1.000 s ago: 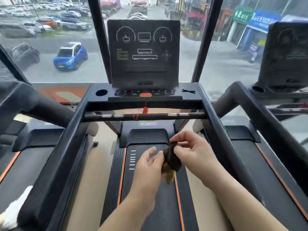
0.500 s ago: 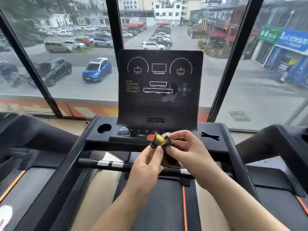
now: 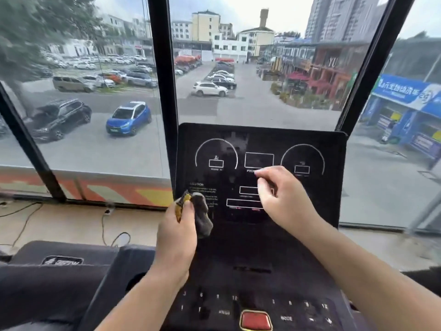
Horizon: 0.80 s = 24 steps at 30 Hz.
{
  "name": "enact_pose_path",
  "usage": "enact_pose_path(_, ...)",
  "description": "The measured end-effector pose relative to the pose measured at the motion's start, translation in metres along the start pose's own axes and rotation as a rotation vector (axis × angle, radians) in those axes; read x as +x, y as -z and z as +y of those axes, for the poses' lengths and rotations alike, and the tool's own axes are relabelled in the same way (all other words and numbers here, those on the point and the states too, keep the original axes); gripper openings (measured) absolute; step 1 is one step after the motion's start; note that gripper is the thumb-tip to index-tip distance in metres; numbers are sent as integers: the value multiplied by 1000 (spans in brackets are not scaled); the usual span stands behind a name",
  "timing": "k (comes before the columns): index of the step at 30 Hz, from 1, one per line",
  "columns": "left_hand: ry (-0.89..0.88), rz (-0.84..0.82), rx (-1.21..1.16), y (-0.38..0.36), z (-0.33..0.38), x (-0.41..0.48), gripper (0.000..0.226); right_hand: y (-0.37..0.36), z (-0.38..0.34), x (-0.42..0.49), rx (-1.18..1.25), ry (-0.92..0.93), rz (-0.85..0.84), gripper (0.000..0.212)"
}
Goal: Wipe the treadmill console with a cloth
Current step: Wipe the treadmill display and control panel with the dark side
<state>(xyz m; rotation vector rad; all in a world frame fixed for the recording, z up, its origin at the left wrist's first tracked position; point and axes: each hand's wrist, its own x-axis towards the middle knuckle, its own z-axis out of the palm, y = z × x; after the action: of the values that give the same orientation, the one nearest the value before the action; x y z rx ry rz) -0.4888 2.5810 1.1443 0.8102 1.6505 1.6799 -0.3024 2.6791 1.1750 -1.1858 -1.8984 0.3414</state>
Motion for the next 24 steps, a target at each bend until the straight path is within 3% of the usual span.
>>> enact_pose_path(5,-542,-50,309,-5,29,99,34,-11,-10,95,-296,155,-61,44)
enact_pose_path(8,-838,-65,762,-28,13,154,49,-25,-3,138,-477,161,-212,57)
enact_pose_path(10,-821,-154,1060,-41,-5,172,62,-39,12,146,-534,156,-253,60)
enact_pose_path(13,-744,-240,1258,-50,-32,181,81,-57,29,145,-559,202,-107,57)
enact_pose_path(16,-793,-159,1267,-61,-17,203,85,-64,31,156,-529,252,46,49)
enact_pose_path(20,-888,-99,1165,-73,9,239,81,-70,33,162,-445,244,101,43)
enact_pose_path(24,-832,-66,1122,-70,-33,215,82,-76,38,160,-437,262,148,41)
